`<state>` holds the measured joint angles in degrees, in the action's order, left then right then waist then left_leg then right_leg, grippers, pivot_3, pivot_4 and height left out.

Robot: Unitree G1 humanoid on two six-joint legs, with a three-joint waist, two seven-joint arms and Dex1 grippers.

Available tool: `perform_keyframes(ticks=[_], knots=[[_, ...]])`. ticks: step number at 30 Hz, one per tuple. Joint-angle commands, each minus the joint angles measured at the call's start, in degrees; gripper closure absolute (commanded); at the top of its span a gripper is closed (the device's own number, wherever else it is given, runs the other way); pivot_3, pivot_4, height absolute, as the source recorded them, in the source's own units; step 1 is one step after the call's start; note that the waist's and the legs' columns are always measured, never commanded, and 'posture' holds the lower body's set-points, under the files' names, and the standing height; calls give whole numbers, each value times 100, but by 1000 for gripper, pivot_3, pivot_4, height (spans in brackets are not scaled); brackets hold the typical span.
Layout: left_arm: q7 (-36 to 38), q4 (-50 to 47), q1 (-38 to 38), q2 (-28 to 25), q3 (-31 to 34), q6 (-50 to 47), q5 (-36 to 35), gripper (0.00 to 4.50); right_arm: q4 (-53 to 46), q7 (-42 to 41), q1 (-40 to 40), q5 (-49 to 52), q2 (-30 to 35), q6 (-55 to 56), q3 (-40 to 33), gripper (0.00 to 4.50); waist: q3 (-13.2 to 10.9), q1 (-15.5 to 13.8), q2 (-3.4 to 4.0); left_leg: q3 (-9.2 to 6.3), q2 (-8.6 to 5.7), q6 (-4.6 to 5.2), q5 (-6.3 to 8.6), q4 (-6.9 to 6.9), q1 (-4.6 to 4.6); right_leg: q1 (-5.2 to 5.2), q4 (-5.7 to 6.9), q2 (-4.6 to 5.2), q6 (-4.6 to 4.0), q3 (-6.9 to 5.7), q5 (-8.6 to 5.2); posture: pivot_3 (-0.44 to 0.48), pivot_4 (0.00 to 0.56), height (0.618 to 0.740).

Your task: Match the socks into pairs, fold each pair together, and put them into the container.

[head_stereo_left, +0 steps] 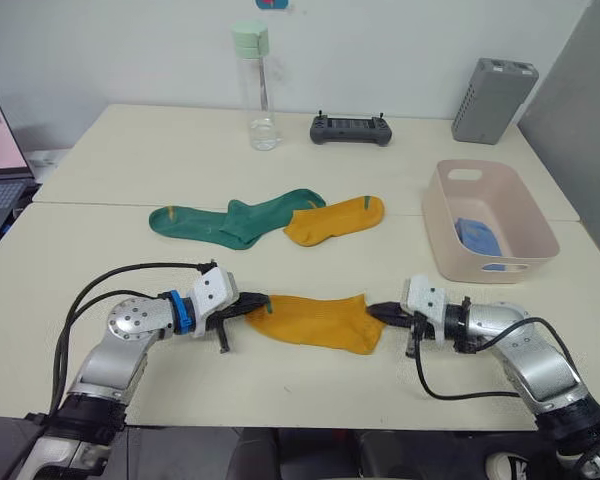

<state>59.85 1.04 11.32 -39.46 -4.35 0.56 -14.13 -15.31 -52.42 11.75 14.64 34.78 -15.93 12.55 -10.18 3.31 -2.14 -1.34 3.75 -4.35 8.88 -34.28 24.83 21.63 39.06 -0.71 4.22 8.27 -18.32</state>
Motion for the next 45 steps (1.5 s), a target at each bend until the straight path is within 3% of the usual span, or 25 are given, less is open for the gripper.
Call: perform_keyframes(ticks=[1, 7, 12, 15, 17, 19, 22, 24, 27, 35, 37, 38, 42, 45], knots=[[200, -682, -261, -148, 10, -99, -148, 4487, -292, -47, 10, -8, -66, -134, 183, 4500, 0, -1, 0, 1, -1, 0, 0, 0, 0, -1, -1, 0, -1, 0, 0, 0, 150, 740], [81, -301, -447, -324, -114, -25, 369, 4487, -91, -113, -36, -294, -38, -131, 478, 4500, -1, -6, 1, 1, -1, 0, 0, 4, 0, 6, -1, 0, -11, -1, -5, 0, 150, 740], [193, -195, -543, -507, 95, -145, 227, 4487, -59, -395, -363, -524, 671, 192, 251, 4500, 0, -41, 0, 5, -3, 0, 1, -1, 1, 3, -5, 5, -34, 2, -20, 0, 150, 740], [251, -463, -748, -640, 451, -499, -180, 4487, -109, -538, -578, -409, 1069, 357, -104, 4500, 0, -15, 1, 8, -2, 0, 0, -1, -1, 3, -3, 5, -35, 3, -21, 0, 150, 740], [160, -837, -910, -700, 883, -1217, -776, 4487, -277, -453, -690, 8, 1105, 126, -601, 4500, 0, 8, 0, 7, 1, 0, 0, -1, -1, 3, -2, 5, -35, 2, -21, 0, 150, 740], [-106, -1061, -1045, -692, 1376, -1832, -1198, 4487, -463, -154, -740, 550, 908, -293, -1199, 4500, -1, 17, 1, 7, 5, 0, 1, 0, -1, 5, 1, 2, -31, 1, -19, 0, 150, 740], [-894, -657, -1011, -391, 2041, -1834, -1153, 4499, -386, 639, -753, 715, 364, -356, -1841, 4320, 0, 12, 1, -3, 7, 0, 0, 0, -3, 2, 6, -1, -11, -7, -9, 0, 150, 740], [-1475, -483, -941, -49, 2432, -1818, -1216, 4114, -389, 998, -777, 560, 132, -363, -1913, 3881, 0, 3, 1, -3, 4, 0, 0, -1, -4, -1, 2, 0, -8, -6, -7, 0, 150, 740], [-1954, -516, -989, 325, 2662, -1772, -1181, 3267, -388, 1368, -764, 385, -173, -421, -1771, 2814, 1, -1, -2, 3, -2, 0, 1, -3, -2, -3, -5, 5, 0, 1, -2, 0, 150, 740], [-2205, -764, -1125, 625, 2520, -1757, -1134, 730, -261, 1567, -548, 188, -448, -470, -1520, 6, 2, 0, -2, 2, -2, 0, 0, -2, -2, -1, -3, 4, -6, 1, 2, 0, 150, 740], [-2154, -819, -1112, 582, 2478, -1798, -1152, 96, -289, 1523, -509, 146, -431, -467, -1421, 0, 2, 0, -2, 3, -3, -1, 1, -3, -2, -2, -3, 5, -5, 1, 1, 0, 150, 740], [-2035, -956, -1089, 492, 2397, -1848, -1170, 19, -328, 1474, -411, 87, -422, -522, -1243, 0, 2, 1, -2, 3, -2, -1, 1, -3, -2, -1, -4, 4, -5, 1, 1, 0, 150, 740], [-1733, -1480, -855, 277, 2002, -2191, -1309, 19, -116, 1439, 257, -300, -524, -647, -543, 0, 1, 10, -1, 4, -2, -1, 0, -2, -1, 4, -2, 4, -5, 3, 1, 0, 150, 740], [-1581, -1789, -366, 186, 1575, -2397, -1325, 19, 959, 1546, 1404, -787, -974, -586, 42, 0, 1, 40, -2, 6, -1, -1, 0, -4, -4, 3, -3, 3, -7, 5, 3, 0, 150, 740]])
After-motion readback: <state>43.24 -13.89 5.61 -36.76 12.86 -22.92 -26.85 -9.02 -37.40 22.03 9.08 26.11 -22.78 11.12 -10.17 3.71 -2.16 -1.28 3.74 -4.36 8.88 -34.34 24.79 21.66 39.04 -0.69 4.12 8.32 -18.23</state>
